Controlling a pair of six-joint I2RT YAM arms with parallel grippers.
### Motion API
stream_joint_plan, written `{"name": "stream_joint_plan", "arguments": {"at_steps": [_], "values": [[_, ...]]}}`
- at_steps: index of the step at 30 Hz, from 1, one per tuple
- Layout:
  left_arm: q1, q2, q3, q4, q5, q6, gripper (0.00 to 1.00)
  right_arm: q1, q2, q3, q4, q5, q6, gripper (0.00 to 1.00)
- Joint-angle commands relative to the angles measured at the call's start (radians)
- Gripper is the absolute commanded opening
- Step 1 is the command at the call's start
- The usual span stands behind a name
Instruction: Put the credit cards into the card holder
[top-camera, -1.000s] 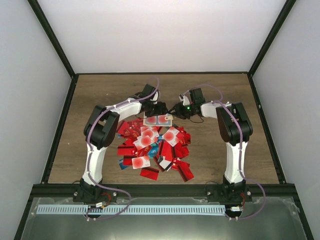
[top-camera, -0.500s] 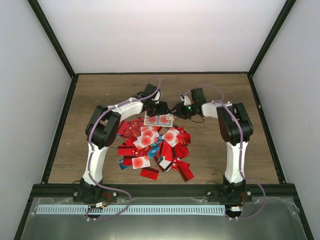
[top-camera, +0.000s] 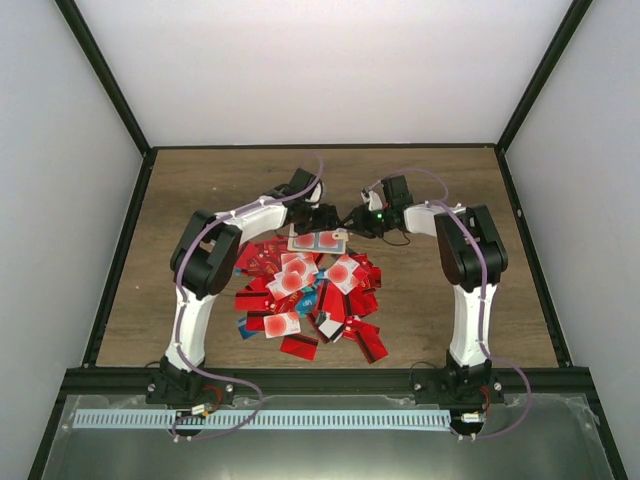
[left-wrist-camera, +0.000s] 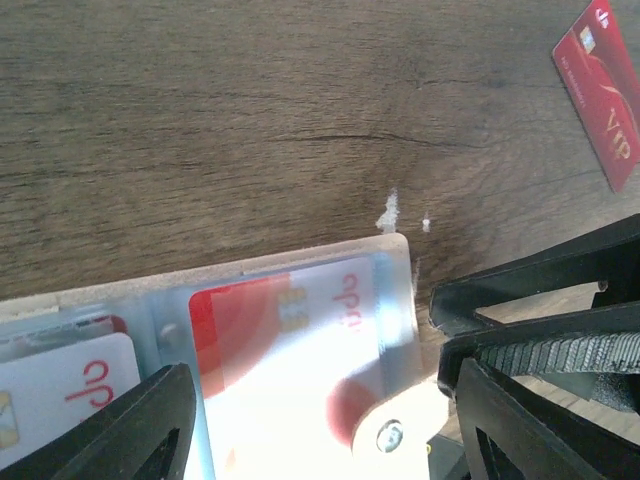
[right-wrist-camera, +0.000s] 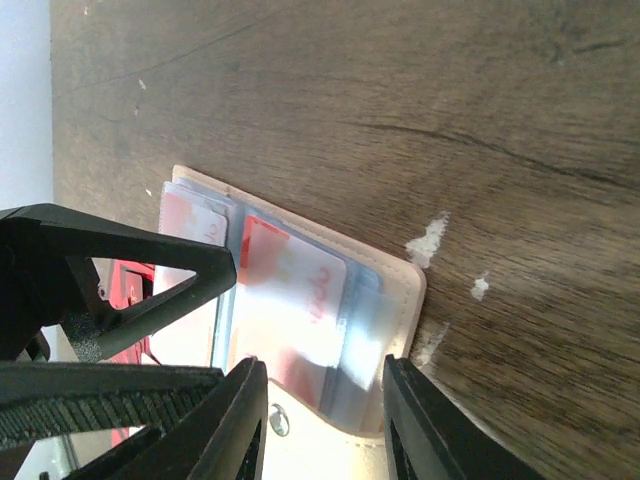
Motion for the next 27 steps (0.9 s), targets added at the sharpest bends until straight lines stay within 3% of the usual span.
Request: {"name": "stream_joint_plan", "arguments": {"at_steps": [1,9,13,17,24,27], "values": [[-0.022,-0.081,-0.023,-0.006,-0.008,0.026,0.75,0.014,-0.092,0.027,-0.022,0.012,-0.064,0.34],[-0.02,-0.184,-0.089,-0.014,-0.053,0.067,0.77,0.049,-0.187,-0.003,-0.112,0.136,-0.132,0.36],[-0.02,-0.247,-0.161,-0.011,-0.11,0.099,0.73,0.114,-0.222,-0.004,-0.163,0.234,-0.165,0.38],[-0.015,-0.273,-0.231,0.022,-0.126,0.112,0.62,0.174,-0.224,-0.006,-0.169,0.245,-0.15,0.38],[-0.003,-0.251,-0.255,0.03,-0.131,0.114,0.32,0.241,-0.199,-0.039,-0.111,0.216,-0.088,0.38],[0.006,-0.238,-0.253,0.041,-0.123,0.113,0.25,0.241,-0.181,-0.047,-0.087,0.223,-0.065,0.38]]}}
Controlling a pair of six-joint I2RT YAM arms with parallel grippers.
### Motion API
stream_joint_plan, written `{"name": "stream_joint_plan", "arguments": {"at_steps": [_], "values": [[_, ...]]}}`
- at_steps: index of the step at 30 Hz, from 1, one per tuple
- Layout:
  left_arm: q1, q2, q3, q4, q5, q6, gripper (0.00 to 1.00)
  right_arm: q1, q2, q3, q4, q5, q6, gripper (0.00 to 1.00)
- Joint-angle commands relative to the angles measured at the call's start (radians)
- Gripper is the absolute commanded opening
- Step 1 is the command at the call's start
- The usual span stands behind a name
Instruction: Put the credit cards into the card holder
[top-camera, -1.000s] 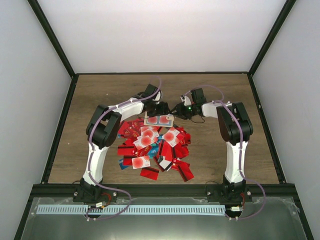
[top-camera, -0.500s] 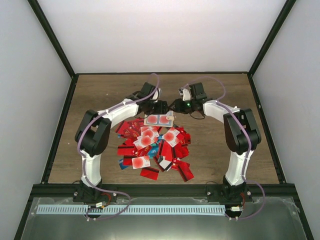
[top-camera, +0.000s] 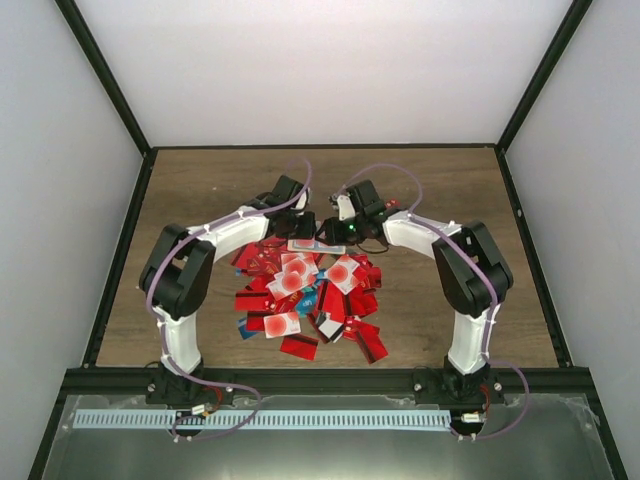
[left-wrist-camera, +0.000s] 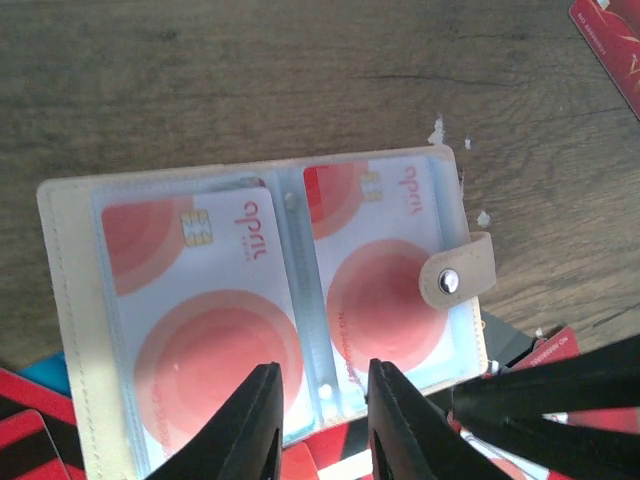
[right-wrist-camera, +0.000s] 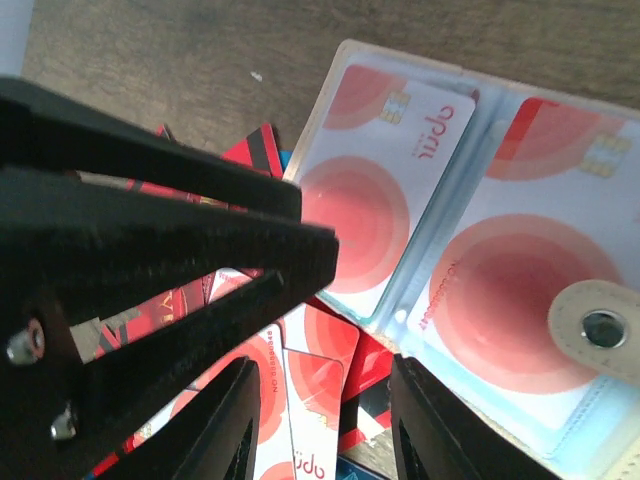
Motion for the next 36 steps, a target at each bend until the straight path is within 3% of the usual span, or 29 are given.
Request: {"name": "stream_joint_plan", "arguments": {"at_steps": [1,12,27,36], "values": [[0.011,0.03,0.0,0.048,0.011,0.008,0.24,0.01,0.023,-0.018,0.054,-0.003,0.041,0.38],[0.025,0.074,0.013,0.072,0.052,-0.001,0.21,0.01,0.083,0.008,0.046,0.081,0.057,0.38],[0.025,0.103,0.024,0.073,0.072,-0.007,0.19,-0.01,0.034,0.03,-0.018,0.283,0.02,0.38],[0.025,0.151,0.074,0.064,0.098,-0.007,0.14,-0.035,0.043,0.024,-0.003,0.241,0.033,0.38]]}}
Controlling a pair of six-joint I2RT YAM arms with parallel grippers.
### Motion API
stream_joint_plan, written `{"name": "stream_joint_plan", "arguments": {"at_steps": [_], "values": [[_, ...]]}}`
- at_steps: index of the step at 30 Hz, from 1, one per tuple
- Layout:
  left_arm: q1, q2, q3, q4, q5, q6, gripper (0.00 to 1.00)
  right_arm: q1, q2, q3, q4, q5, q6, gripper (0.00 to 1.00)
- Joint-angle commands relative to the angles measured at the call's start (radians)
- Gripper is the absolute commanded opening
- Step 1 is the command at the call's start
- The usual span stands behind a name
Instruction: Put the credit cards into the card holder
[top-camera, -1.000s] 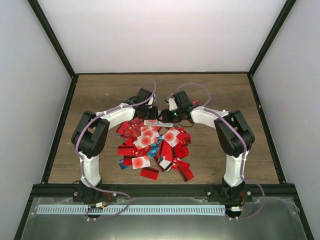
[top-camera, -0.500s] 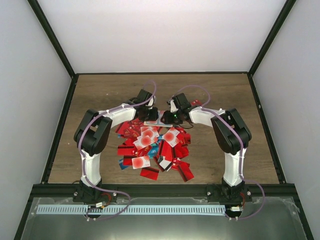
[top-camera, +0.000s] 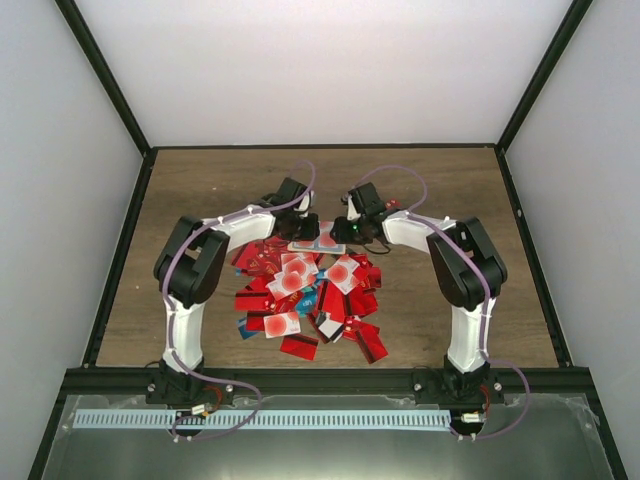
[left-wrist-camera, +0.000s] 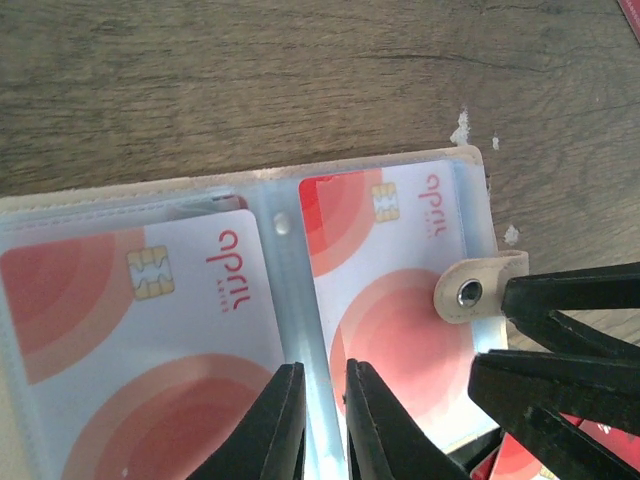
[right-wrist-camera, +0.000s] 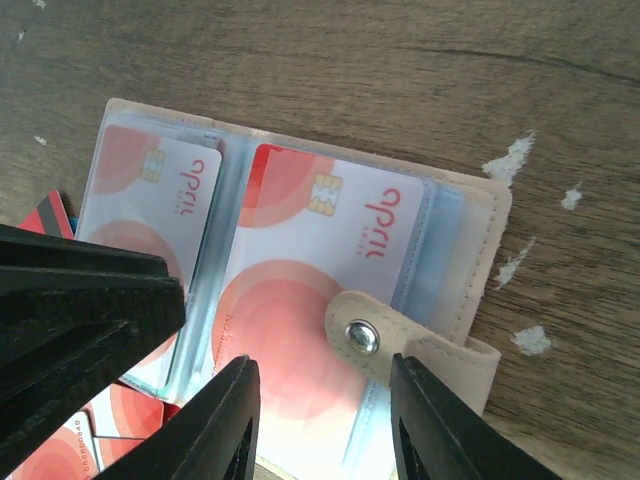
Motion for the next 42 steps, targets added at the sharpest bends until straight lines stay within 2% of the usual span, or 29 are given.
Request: {"name": "stream_joint_plan", "arguments": {"at_steps": [1,7,17,30,42], "values": [[0.004,0.041,0.042,0.006,0.022,-0.001,0.13,-0.015,-0.01,0.026,0.0,-0.02,0.006,0.38],[0.004,0.068,0.069,-0.008,0.03,0.008,0.05,-0.033,0.004,0.026,0.014,-0.055,0.019,0.38],[0.004,0.099,0.076,-0.005,0.037,0.02,0.04,-0.035,-0.037,-0.018,0.1,-0.249,0.024,0.39],[0.004,0.121,0.073,-0.011,0.032,0.028,0.04,-0.104,0.077,0.125,0.021,-0.227,0.005,0.39],[0.003,0.127,0.067,-0.011,0.033,0.029,0.04,-0.105,0.127,0.116,0.038,-0.263,0.012,0.38]]}}
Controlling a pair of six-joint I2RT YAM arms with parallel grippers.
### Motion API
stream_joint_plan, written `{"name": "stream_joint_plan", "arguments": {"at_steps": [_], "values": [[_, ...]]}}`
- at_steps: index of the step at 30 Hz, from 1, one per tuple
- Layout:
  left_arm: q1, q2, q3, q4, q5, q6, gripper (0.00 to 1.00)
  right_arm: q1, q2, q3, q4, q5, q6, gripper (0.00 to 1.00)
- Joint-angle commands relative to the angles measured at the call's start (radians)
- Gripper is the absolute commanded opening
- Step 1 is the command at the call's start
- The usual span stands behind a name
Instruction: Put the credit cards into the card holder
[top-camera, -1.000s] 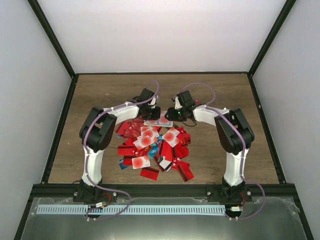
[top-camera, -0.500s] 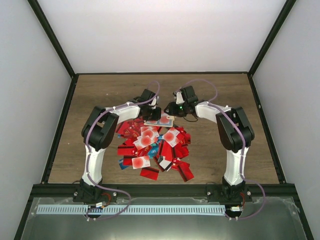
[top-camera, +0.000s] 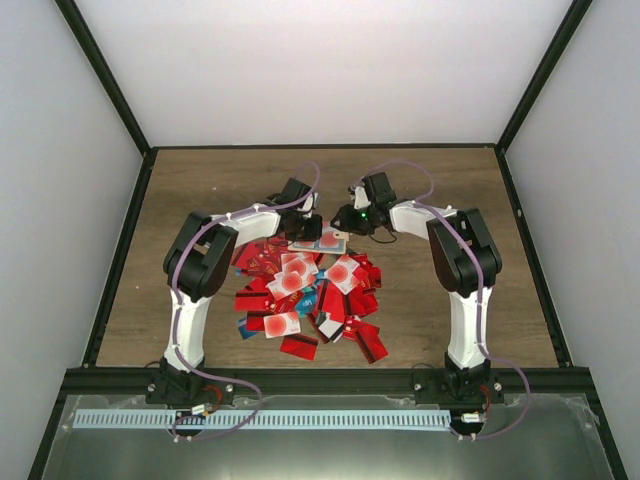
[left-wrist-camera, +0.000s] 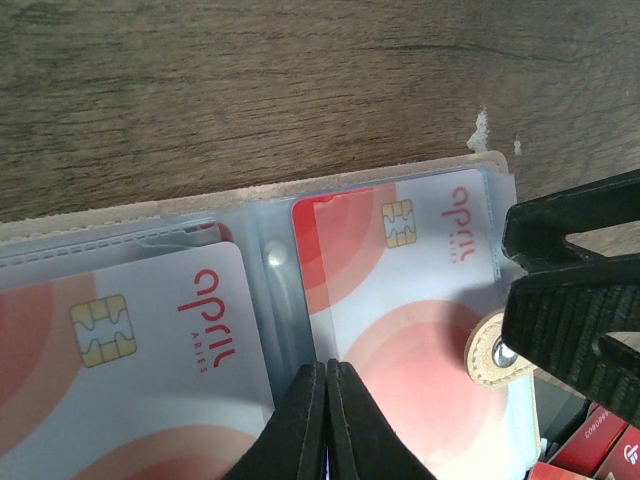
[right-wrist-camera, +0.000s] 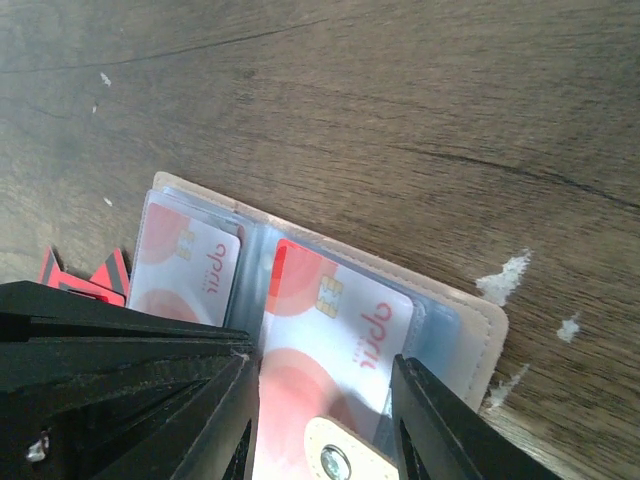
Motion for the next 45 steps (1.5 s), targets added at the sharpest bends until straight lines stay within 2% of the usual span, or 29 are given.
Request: {"name": "stream_joint_plan", "arguments": {"at_steps": [1,13,20,29,45], "values": [[0.003,0.034,0.003,-0.012,-0.001,0.016,0.04,0.002,0.019,0.016,0.007,-0.03,-0.002,0.39],[0.002,0.034,-0.006,-0.008,-0.001,0.016,0.04,-0.002,-0.006,0.004,0.005,0.038,0.012,0.4],[0.002,0.033,-0.007,-0.007,0.001,0.014,0.04,-0.004,0.025,0.016,0.01,0.004,0.02,0.4],[0.0,0.034,-0.006,-0.006,0.003,0.013,0.04,-0.004,0.049,0.006,-0.004,0.055,0.049,0.4],[-0.003,0.038,-0.001,-0.005,0.01,0.011,0.04,-0.003,0.011,-0.023,0.095,-0.183,0.084,0.4]]}}
